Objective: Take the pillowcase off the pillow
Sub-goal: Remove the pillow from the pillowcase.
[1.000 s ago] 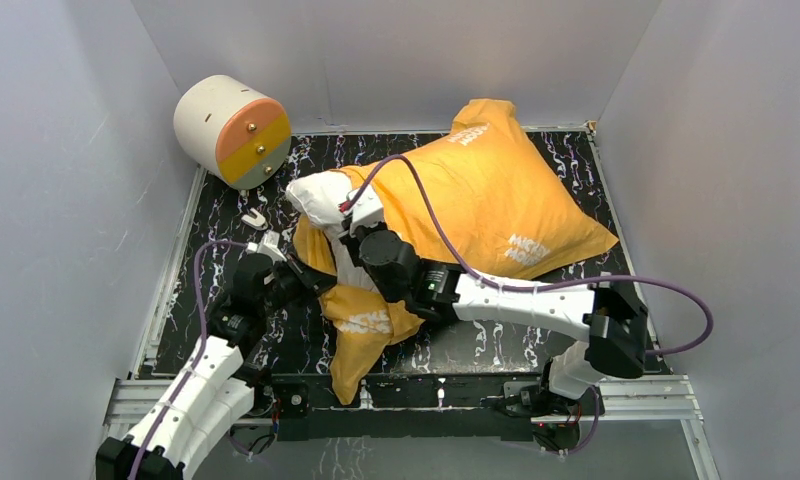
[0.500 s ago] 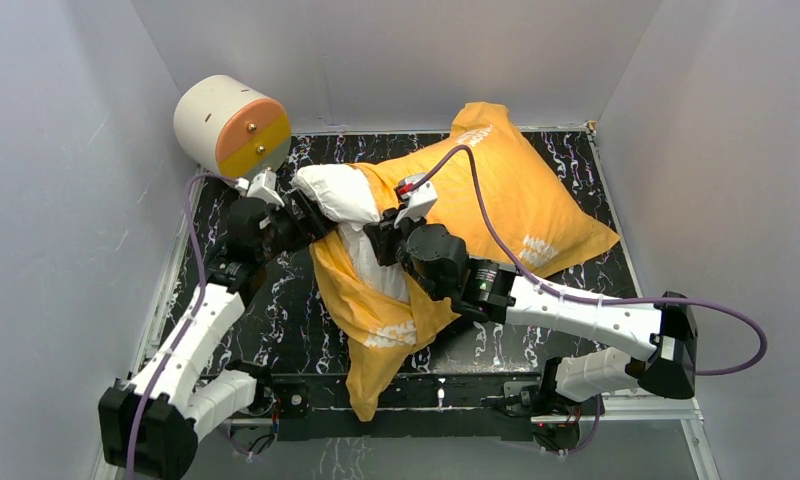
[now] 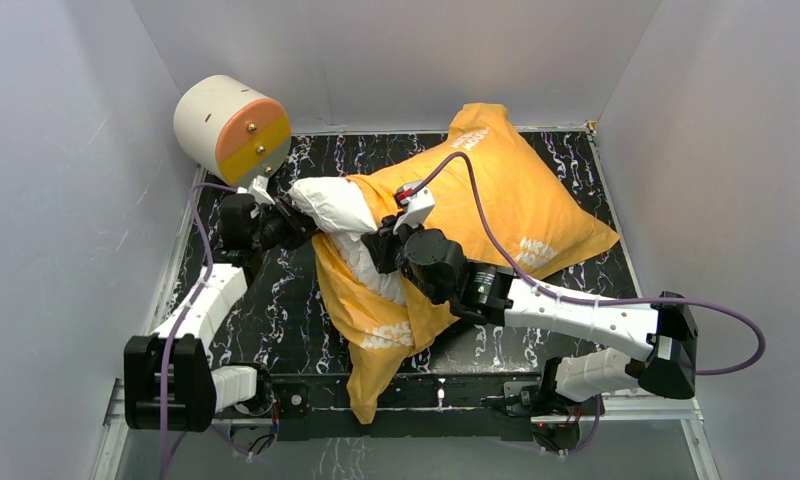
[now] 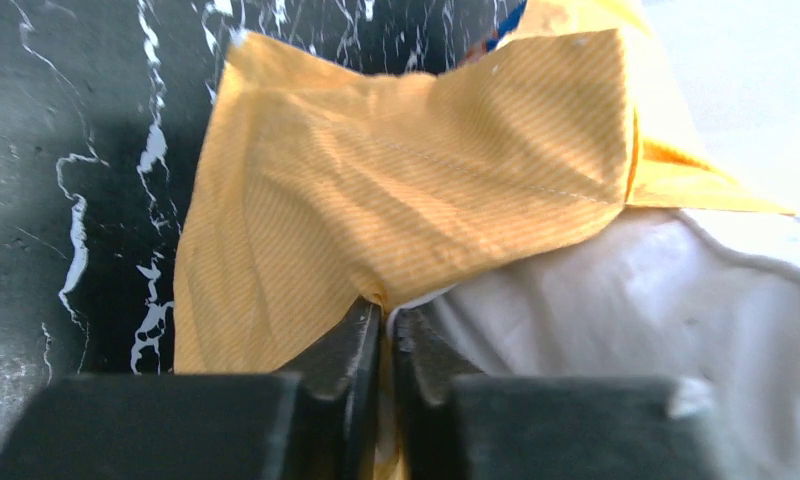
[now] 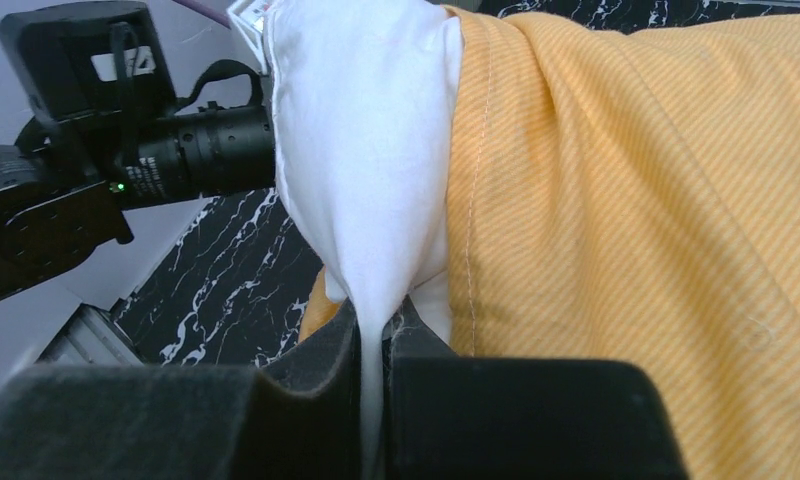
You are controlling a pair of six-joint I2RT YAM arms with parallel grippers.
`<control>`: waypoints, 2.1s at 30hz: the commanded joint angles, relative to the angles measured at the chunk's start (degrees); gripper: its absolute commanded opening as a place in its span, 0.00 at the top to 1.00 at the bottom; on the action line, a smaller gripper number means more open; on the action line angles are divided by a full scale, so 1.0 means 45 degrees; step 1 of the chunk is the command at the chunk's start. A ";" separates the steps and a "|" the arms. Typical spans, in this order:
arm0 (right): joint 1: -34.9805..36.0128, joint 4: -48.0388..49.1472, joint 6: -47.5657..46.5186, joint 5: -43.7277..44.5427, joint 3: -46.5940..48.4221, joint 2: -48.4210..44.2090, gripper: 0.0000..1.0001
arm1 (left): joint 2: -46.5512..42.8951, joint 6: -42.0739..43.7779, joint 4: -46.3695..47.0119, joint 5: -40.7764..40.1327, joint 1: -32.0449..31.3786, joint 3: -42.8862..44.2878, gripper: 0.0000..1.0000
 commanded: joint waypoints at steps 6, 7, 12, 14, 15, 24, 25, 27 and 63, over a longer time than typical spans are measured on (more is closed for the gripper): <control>0.0205 0.4991 -0.1334 -0.2674 0.2274 0.0179 1.00 | 0.2315 0.0815 -0.0556 -0.0298 0.0590 -0.0959 1.00; 0.0203 0.5087 -0.1443 -0.2833 0.2489 0.0325 1.00 | 0.2634 0.0893 -0.0526 -0.0043 0.0590 -0.1004 1.00; 0.0201 0.5777 -0.2131 -0.2095 0.3246 0.1148 1.00 | 0.2929 0.0508 0.1144 0.1409 0.0571 -0.2209 0.95; 0.0208 0.5601 -0.2617 -0.0961 0.3574 0.1739 1.00 | 0.2272 0.0250 0.1719 0.1854 0.0571 -0.2775 0.87; 0.0206 0.5326 -0.2760 -0.0162 0.3736 0.2036 1.00 | 0.1562 0.0173 0.1607 0.1823 0.0571 -0.2916 0.83; -0.0016 0.0780 -0.1091 0.1873 0.3588 0.4078 1.00 | -0.4794 -0.0260 -0.3220 0.0638 0.0571 -0.3793 0.38; -0.0166 -0.0108 -0.0604 0.1237 0.3701 0.4274 0.97 | -0.5401 -0.0345 -0.3664 0.0621 0.0571 -0.3763 0.36; -0.0451 -0.1311 0.0143 -0.0219 0.3727 0.4469 0.91 | -0.6430 -0.0351 -0.4515 0.0501 0.0571 -0.3538 0.32; 0.1089 -0.5205 -0.2768 -0.3931 0.2528 0.4017 0.29 | -0.2595 0.4021 -0.5419 0.2039 -0.1119 -0.0666 0.76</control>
